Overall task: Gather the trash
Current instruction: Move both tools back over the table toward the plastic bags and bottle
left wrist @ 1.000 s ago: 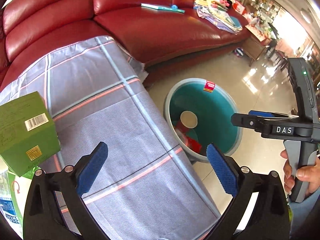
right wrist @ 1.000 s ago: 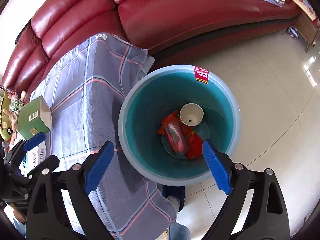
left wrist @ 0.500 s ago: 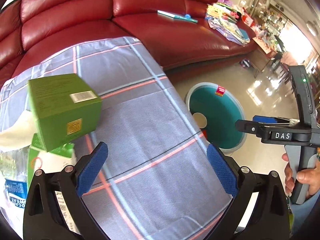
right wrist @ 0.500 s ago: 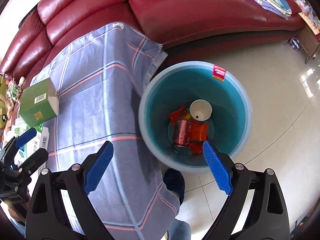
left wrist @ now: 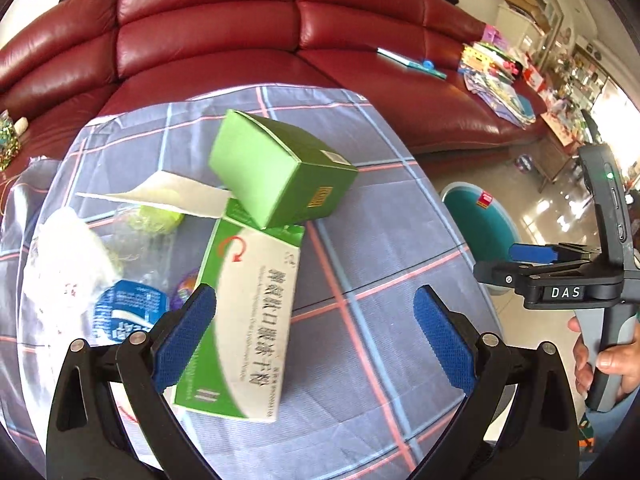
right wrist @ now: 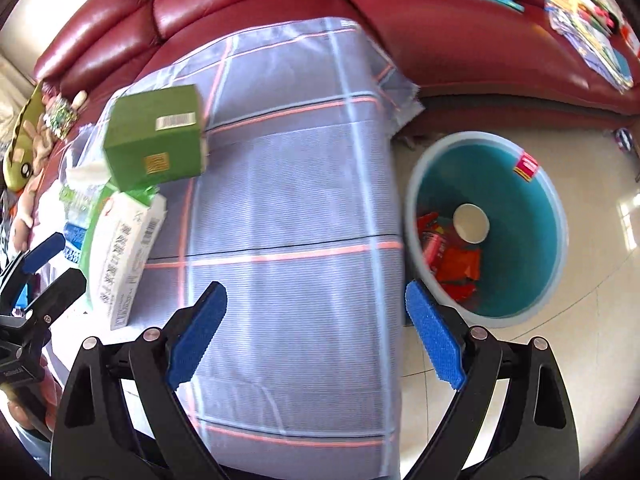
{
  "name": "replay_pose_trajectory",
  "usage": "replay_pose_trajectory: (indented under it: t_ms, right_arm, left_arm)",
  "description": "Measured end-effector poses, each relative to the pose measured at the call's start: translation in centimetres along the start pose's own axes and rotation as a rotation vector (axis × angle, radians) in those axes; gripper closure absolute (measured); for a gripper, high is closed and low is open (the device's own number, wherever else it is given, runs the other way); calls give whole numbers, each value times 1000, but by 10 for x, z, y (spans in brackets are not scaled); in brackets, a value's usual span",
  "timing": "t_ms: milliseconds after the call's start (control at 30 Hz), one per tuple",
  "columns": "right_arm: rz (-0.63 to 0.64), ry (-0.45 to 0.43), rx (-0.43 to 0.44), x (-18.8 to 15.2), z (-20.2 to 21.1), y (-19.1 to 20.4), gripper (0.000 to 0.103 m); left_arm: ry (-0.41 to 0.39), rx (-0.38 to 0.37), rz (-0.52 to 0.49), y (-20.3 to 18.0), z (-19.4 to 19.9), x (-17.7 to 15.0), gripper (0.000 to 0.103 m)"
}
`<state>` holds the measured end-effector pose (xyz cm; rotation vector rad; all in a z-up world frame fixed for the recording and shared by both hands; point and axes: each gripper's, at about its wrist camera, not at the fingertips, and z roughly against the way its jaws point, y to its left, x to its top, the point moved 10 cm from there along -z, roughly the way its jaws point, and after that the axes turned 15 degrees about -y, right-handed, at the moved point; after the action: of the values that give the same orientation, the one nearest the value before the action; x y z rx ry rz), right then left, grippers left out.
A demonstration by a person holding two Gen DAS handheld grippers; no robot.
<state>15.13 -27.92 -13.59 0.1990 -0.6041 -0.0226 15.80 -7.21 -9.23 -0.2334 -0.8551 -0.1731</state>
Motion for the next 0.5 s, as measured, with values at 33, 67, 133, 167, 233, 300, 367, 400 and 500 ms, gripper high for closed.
replay_pose_trajectory:
  t_ms: [33, 67, 133, 167, 233, 300, 367, 400, 500]
  right_arm:
    - [13, 2, 7, 0, -1, 11, 16]
    - [27, 3, 14, 0, -1, 22, 16]
    - [58, 6, 29, 0, -2, 45, 16]
    - [73, 8, 36, 1, -2, 56, 16]
    - [102, 15, 51, 1, -3, 79, 16]
    - [127, 21, 64, 1, -5, 99, 16]
    - [148, 31, 77, -1, -6, 119, 16]
    - [157, 36, 83, -1, -8, 128, 16]
    - [188, 55, 100, -5, -13, 155, 16]
  left_arm:
    - [-6, 10, 5, 9, 7, -1, 4]
    - [-12, 21, 11, 20, 13, -2, 4]
    - [-24, 41, 18, 40, 25, -4, 4]
    - [-30, 54, 23, 52, 32, -5, 4]
    - [-42, 79, 36, 75, 44, -8, 4]
    - [-51, 103, 55, 100, 55, -12, 4]
    - [-52, 133, 70, 125, 62, -18, 4]
    - [-49, 148, 76, 137, 65, -22, 4]
    - [-37, 179, 94, 169, 71, -35, 4]
